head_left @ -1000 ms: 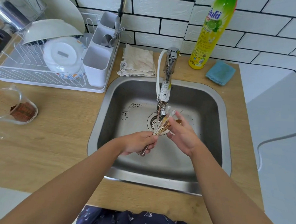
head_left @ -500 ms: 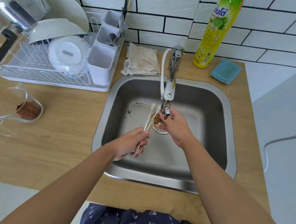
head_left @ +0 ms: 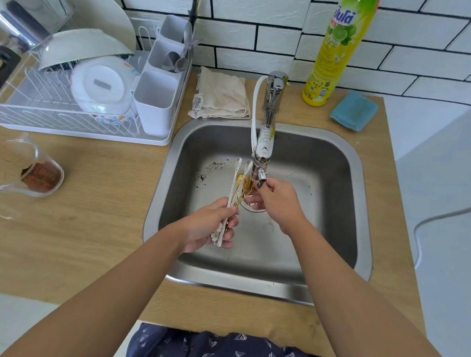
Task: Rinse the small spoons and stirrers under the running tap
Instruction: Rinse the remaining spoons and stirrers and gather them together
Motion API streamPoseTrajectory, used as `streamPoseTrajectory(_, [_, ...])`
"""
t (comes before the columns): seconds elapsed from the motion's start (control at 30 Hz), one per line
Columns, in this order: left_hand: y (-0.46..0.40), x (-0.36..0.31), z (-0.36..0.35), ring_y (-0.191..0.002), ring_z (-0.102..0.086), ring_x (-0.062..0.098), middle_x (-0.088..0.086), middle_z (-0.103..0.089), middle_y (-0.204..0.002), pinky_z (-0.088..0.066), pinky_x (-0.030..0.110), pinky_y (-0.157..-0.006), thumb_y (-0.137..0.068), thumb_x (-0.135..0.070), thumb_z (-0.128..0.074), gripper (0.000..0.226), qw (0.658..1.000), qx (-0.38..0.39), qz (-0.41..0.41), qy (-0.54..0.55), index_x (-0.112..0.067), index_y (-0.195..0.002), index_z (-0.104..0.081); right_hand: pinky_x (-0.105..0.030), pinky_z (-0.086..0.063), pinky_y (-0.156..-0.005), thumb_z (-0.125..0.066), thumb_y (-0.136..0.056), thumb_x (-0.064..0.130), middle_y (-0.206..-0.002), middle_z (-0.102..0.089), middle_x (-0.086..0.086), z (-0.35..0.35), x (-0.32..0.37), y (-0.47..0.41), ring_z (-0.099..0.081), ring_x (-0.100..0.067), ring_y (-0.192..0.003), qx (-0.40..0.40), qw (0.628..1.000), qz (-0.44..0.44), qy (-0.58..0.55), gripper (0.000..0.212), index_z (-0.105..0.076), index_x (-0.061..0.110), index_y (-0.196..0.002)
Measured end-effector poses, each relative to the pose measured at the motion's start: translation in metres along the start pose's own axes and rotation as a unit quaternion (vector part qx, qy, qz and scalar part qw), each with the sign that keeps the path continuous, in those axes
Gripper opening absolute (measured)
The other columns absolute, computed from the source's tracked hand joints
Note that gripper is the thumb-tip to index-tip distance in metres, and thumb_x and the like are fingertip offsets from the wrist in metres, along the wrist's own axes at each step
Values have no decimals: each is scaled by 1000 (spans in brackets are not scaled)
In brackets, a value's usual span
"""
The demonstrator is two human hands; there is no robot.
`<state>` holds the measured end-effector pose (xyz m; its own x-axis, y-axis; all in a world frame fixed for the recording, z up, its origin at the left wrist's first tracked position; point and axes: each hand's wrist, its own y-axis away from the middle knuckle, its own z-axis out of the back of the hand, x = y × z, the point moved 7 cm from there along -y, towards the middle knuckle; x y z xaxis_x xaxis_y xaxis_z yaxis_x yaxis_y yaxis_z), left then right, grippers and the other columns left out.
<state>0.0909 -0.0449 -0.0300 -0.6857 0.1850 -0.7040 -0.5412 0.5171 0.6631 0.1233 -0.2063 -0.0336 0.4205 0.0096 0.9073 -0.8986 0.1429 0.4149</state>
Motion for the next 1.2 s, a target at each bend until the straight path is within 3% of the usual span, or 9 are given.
streamPoseTrajectory(0.17, [2, 2, 0, -58, -49, 16, 1, -50, -73, -57, 38, -71, -101, -25, -49, 25, 1000, -5, 7, 6, -13, -123, -45, -20, -56, -61, -54, -104, 16, -86, -80, 11, -13, 2, 2, -76, -7, -77, 38, 999, -2, -30, 23, -75, 25, -100])
streamPoseTrajectory(0.27, [3, 1, -1, -59, -49, 15, 0, -49, -73, -56, 35, -69, -102, -26, -49, 23, 1000, -3, -10, 6, -15, -123, -47, -14, -49, -57, -67, -98, 28, -83, -78, 13, -12, 3, 4, -71, -1, -72, 25, 999, 16, -39, 9, -74, 26, -102])
streamPoseTrajectory(0.33, [5, 0, -3, -60, -49, 14, 1, -50, -75, -53, 32, -64, -103, -26, -48, 18, 1000, 10, -23, 17, -19, -119, -50, -12, -48, -56, -72, -95, 24, -75, -74, 14, -12, 2, 3, -64, 1, -63, 25, 998, 31, -56, 6, -73, 24, -101])
streamPoseTrajectory(0.47, [6, 1, -3, -61, -51, 15, 4, -56, -79, -53, 32, -57, -104, -26, -46, 13, 999, 10, -33, 13, -20, -114, -53, -15, -48, -57, -71, -95, 12, -72, -72, 11, -11, -1, -1, -58, -1, -58, 25, 999, 14, -45, 8, -72, 19, -97])
streamPoseTrajectory(0.67, [6, 0, -2, -60, -55, 15, 7, -64, -88, -52, 31, -50, -104, -23, -48, 13, 998, -27, -61, 8, -12, -110, -52, -15, -44, -51, -73, -95, 21, -78, -74, 3, -9, -6, -5, -54, -4, -58, 20, 998, -27, -47, 19, -72, 5, -104])
streamPoseTrajectory(0.8, [7, -3, -2, -54, -48, 13, 5, -62, -84, -38, 22, -41, -104, -21, -49, 15, 995, -33, -71, 56, -8, -111, -52, -18, -47, -55, -68, -99, 14, -81, -75, 1, -8, -5, -4, -57, -6, -60, 45, 995, -3, -94, 10, -71, 7, -106])
streamPoseTrajectory(0.9, [7, -6, -2, -52, -42, 10, 0, -59, -78, -32, 19, -39, -103, -20, -50, 15, 994, -29, -74, 79, -7, -111, -52, -19, -51, -62, -66, -99, 8, -92, -77, -1, -8, -6, -3, -61, -7, -67, 87, 984, -1, -154, 17, -68, 5, -116])
streamPoseTrajectory(1.07, [9, -7, -6, -55, -46, 11, 1, -60, -81, -35, 22, -42, -104, -19, -48, 12, 996, -12, -75, 48, -9, -110, -50, -20, -48, -58, -72, -96, 14, -74, -71, 6, -5, -9, -6, -55, -5, -57, 61, 994, -6, -86, 12, -69, 6, -105])
streamPoseTrajectory(1.2, [8, -6, -6, -56, -47, 11, 2, -56, -80, -34, 22, -41, -105, -19, -47, 11, 996, -11, -79, 33, -10, -111, -49, -21, -48, -57, -70, -98, 20, -80, -74, 3, -6, -7, -3, -57, -6, -57, 51, 997, -5, -60, 20, -66, 5, -110])
